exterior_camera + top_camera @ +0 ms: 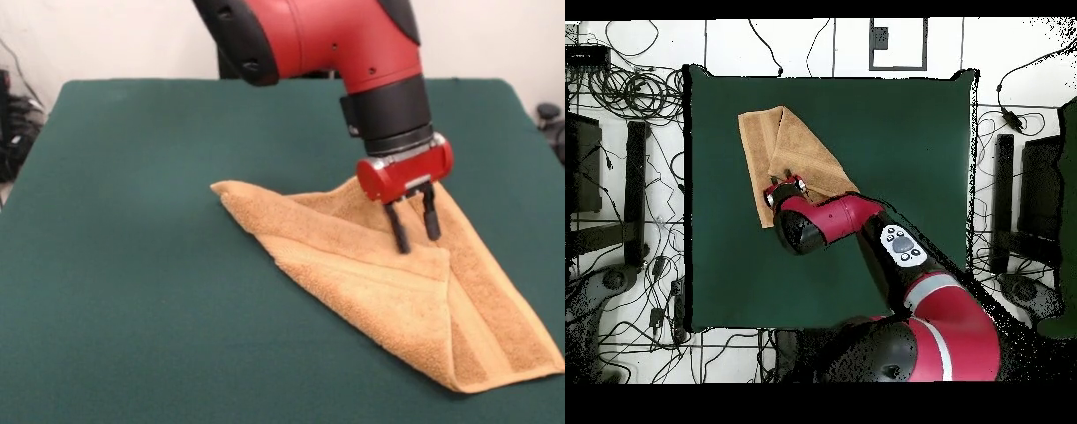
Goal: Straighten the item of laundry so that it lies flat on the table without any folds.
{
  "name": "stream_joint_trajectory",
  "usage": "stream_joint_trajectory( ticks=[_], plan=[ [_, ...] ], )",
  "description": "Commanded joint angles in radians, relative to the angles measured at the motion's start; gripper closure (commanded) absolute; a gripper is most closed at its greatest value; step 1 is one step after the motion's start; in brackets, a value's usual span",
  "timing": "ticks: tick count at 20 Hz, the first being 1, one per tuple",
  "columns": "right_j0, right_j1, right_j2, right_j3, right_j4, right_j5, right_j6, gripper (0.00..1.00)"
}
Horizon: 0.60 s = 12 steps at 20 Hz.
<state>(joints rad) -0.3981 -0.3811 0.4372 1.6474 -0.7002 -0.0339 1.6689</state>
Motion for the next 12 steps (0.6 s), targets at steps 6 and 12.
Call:
stream_joint_trajectory(
  ticks=[6, 12],
  plan=[
    [0.089, 0.037, -0.005, -0.025, -0.027, -0.014, 0.083, 1.0],
    [0.314, 0.014, -0.303, -0.071, 0.058, -0.249, 0.131, 1.0]
  ],
)
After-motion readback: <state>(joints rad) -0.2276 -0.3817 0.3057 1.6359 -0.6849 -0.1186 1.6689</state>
